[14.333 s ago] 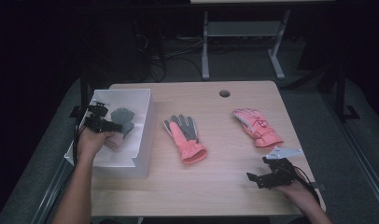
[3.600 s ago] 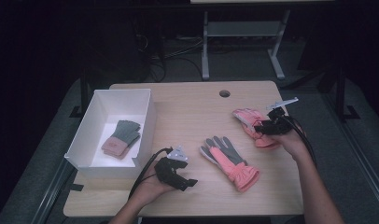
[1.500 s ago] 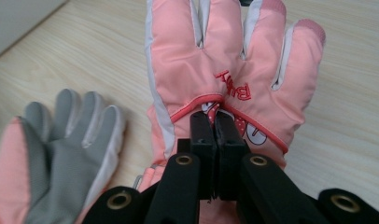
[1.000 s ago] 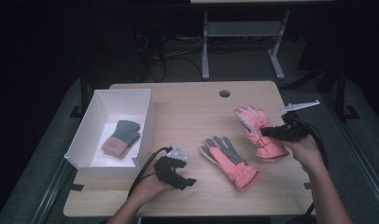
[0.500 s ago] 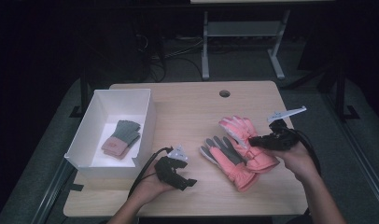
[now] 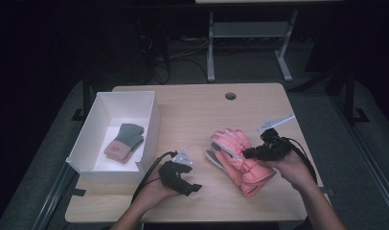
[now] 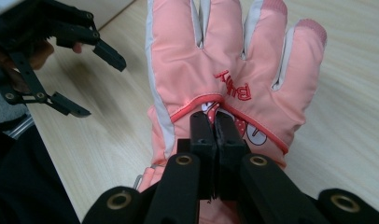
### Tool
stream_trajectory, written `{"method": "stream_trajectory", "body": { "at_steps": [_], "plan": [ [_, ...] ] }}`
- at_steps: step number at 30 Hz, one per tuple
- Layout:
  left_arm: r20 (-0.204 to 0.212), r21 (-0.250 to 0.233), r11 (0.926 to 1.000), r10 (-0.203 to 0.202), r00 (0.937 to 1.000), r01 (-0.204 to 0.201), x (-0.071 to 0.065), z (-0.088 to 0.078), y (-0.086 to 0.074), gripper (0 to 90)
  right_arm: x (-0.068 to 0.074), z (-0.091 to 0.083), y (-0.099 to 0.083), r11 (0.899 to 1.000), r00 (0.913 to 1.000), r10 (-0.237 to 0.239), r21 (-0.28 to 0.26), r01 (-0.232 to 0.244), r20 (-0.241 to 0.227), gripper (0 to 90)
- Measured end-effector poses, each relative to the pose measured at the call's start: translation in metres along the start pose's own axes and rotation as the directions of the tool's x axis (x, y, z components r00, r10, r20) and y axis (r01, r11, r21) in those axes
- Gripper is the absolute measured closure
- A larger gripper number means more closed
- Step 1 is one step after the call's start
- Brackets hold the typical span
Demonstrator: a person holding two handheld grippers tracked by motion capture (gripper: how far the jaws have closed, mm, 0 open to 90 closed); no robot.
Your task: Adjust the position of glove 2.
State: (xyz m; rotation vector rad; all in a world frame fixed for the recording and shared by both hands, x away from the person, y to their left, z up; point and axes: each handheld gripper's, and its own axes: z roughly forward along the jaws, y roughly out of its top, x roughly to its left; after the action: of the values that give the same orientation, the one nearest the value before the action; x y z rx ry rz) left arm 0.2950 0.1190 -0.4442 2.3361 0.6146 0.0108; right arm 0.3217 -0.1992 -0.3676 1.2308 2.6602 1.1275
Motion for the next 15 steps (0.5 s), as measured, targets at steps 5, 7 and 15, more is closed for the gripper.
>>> {"method": "stream_trajectory", "body": {
  "at_steps": [5,7,15],
  "plan": [
    [-0.003,0.004,1.0000,0.004,1.0000,-0.004,0.001,0.000,-0.001,22.1,0.001,0.017,0.000,0.999,0.9997,-0.024,0.041,0.024,-0.003,88.4],
    [-0.005,0.007,1.0000,0.007,1.0000,-0.007,0.001,-0.001,-0.001,22.1,0.001,0.020,0.000,0.998,0.9996,-0.027,0.051,0.027,0.002,88.3],
    [-0.005,0.015,0.9999,0.005,1.0000,-0.005,0.000,0.001,-0.001,22.3,-0.001,0.045,-0.007,0.994,0.9990,-0.033,0.106,0.030,0.029,87.2]
  ]
}}
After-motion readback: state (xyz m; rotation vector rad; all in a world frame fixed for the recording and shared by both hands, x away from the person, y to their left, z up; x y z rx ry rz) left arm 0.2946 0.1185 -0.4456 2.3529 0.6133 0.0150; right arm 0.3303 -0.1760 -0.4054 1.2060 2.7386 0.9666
